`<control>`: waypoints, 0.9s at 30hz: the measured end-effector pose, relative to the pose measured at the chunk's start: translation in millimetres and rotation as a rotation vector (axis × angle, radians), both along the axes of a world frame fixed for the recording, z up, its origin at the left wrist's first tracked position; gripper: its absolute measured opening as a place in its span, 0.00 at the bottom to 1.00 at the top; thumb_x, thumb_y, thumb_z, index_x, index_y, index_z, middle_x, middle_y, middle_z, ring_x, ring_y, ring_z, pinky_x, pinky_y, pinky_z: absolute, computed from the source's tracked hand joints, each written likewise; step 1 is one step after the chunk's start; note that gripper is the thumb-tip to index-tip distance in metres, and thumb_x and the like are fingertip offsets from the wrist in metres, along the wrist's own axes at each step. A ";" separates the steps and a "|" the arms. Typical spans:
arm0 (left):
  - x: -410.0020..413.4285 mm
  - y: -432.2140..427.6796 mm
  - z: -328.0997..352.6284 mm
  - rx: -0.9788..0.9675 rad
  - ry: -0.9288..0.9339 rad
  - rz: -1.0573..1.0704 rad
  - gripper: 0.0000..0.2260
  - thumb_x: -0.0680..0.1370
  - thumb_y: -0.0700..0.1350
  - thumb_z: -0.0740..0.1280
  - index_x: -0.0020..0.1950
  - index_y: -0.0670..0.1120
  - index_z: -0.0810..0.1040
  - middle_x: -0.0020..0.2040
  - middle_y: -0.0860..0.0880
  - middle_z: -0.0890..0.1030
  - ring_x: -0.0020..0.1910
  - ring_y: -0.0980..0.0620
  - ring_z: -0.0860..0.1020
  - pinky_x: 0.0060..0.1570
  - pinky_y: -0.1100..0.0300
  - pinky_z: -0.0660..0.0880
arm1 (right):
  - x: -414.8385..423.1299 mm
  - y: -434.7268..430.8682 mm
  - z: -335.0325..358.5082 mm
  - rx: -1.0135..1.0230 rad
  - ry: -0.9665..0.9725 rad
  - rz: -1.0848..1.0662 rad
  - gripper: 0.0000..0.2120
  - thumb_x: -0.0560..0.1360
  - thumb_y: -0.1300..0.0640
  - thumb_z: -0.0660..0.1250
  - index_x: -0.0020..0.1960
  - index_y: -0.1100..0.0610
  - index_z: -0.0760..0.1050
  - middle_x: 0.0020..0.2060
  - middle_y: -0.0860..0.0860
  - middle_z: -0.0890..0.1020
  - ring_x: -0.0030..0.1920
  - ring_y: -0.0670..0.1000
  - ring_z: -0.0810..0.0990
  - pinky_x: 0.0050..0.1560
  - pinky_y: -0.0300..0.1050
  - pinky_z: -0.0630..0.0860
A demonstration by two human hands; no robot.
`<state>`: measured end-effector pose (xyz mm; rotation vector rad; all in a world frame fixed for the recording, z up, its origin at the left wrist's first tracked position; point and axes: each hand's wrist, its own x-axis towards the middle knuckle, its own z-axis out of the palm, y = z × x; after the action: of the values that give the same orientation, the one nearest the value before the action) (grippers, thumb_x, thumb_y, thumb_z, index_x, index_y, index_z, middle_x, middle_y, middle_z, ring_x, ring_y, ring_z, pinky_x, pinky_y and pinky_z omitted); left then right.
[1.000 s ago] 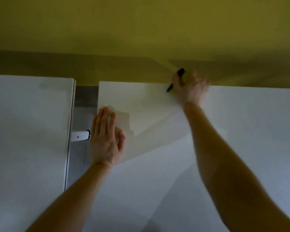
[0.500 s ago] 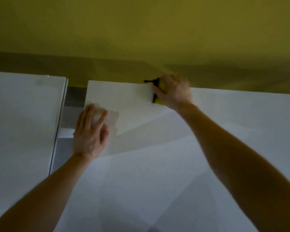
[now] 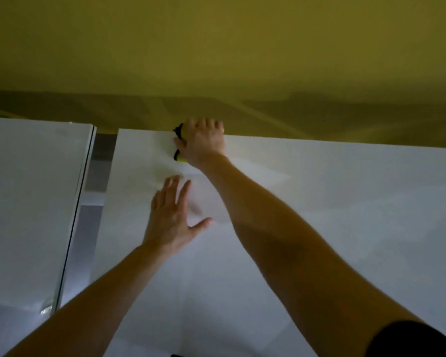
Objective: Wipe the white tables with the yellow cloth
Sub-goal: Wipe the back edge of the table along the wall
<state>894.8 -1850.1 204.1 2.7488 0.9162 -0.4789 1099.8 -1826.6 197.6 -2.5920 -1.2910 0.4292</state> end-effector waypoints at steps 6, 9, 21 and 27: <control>81.7 -60.4 12.6 -0.126 0.195 -0.090 0.75 0.59 0.76 0.80 0.83 0.60 0.26 0.87 0.44 0.30 0.86 0.31 0.36 0.81 0.26 0.53 | 101.9 -172.0 -27.4 0.238 -0.079 -0.170 0.21 0.75 0.38 0.69 0.56 0.53 0.81 0.48 0.57 0.83 0.51 0.63 0.82 0.52 0.56 0.74; 100.3 -72.9 11.6 -0.081 0.305 -0.131 0.75 0.60 0.77 0.80 0.82 0.61 0.23 0.84 0.39 0.25 0.84 0.24 0.36 0.79 0.23 0.55 | 169.2 -298.0 -26.9 0.173 -0.128 -0.298 0.21 0.76 0.36 0.68 0.55 0.53 0.79 0.47 0.57 0.82 0.51 0.64 0.81 0.51 0.57 0.75; 99.6 -74.3 18.1 -0.048 0.322 -0.085 0.74 0.58 0.78 0.79 0.84 0.62 0.28 0.86 0.44 0.27 0.85 0.29 0.37 0.81 0.26 0.54 | 86.1 -104.5 -10.8 0.049 0.107 -0.022 0.26 0.85 0.33 0.52 0.60 0.51 0.79 0.55 0.54 0.85 0.57 0.59 0.82 0.59 0.55 0.73; 102.8 -74.6 22.9 -0.038 0.351 -0.082 0.74 0.57 0.77 0.80 0.85 0.62 0.32 0.87 0.44 0.30 0.86 0.29 0.38 0.81 0.27 0.55 | 104.0 -138.1 -22.6 0.162 0.099 -0.028 0.24 0.84 0.32 0.58 0.60 0.51 0.79 0.53 0.54 0.85 0.54 0.59 0.83 0.55 0.53 0.74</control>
<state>997.6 -1924.7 227.0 2.7239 0.8548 -1.0071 1203.8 -1964.7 175.0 -2.4212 -1.2026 0.4237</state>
